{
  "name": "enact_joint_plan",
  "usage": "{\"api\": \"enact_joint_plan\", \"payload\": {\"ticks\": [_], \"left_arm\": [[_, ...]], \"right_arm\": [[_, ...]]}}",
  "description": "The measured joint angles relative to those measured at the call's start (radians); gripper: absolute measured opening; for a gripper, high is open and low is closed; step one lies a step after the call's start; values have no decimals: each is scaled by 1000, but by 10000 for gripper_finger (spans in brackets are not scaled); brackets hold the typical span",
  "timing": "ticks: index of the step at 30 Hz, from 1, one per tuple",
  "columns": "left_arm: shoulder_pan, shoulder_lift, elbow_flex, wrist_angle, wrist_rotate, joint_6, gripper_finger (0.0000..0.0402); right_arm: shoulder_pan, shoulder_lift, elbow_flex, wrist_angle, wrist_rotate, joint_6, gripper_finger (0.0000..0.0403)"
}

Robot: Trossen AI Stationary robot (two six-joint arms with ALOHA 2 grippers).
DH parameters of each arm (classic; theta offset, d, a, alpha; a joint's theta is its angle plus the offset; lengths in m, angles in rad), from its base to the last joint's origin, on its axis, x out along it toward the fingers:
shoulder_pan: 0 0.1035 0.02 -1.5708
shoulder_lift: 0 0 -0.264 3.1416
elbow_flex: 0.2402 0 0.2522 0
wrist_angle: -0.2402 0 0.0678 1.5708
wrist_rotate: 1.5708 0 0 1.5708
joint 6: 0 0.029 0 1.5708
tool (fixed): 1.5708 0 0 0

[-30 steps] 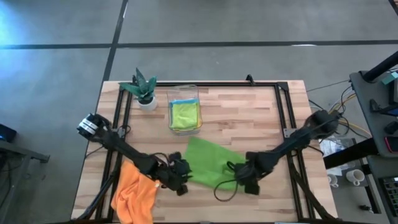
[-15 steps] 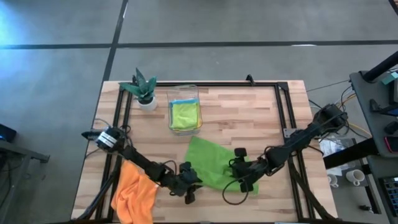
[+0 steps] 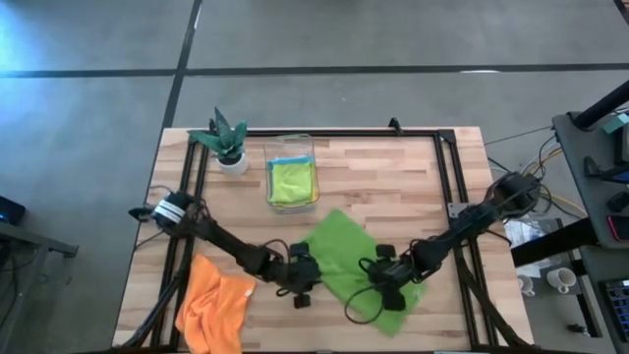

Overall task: Fold microfiber towels
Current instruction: Fold the green microfiber cloth

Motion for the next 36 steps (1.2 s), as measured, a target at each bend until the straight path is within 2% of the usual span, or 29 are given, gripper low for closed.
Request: {"api": "enact_joint_plan", "payload": {"ticks": [3, 6, 8, 11, 14, 17, 21, 26, 29, 32, 36], "left_arm": [[14, -72, -4, -132, 13, 26, 91], [15, -169, -6, -207, 9, 88, 91], [10, -236, -3, -239, -12, 102, 91], [-1, -323, -4, -303, -30, 80, 91], [-13, -368, -9, -307, -68, 37, 91], [-14, -356, -10, -250, -111, 55, 91], [14, -290, -11, -205, -113, 127, 91], [51, -202, 21, -195, -115, 133, 91], [52, -171, 38, -204, -89, 132, 91], [51, -173, 39, -203, -19, 149, 91], [49, -186, 34, -207, 7, 158, 91]], "right_arm": [[24, -36, 12, -25, -88, 92, 176], [24, -91, 39, -47, -117, 47, 176], [23, -147, 58, -54, -28, -21, 176], [17, -198, 64, -61, 196, -109, 176], [-26, -231, 55, -79, 278, -181, 176], [-100, -228, 34, -107, 270, -247, 176], [-235, -183, 30, -86, 200, -395, 176], [-385, -85, 26, -102, 15, -474, 176], [-452, -47, 21, -177, 5, -527, 176], [-522, -42, 25, -271, 53, -566, 176], [-590, -94, 27, -419, 85, -582, 176]]}}
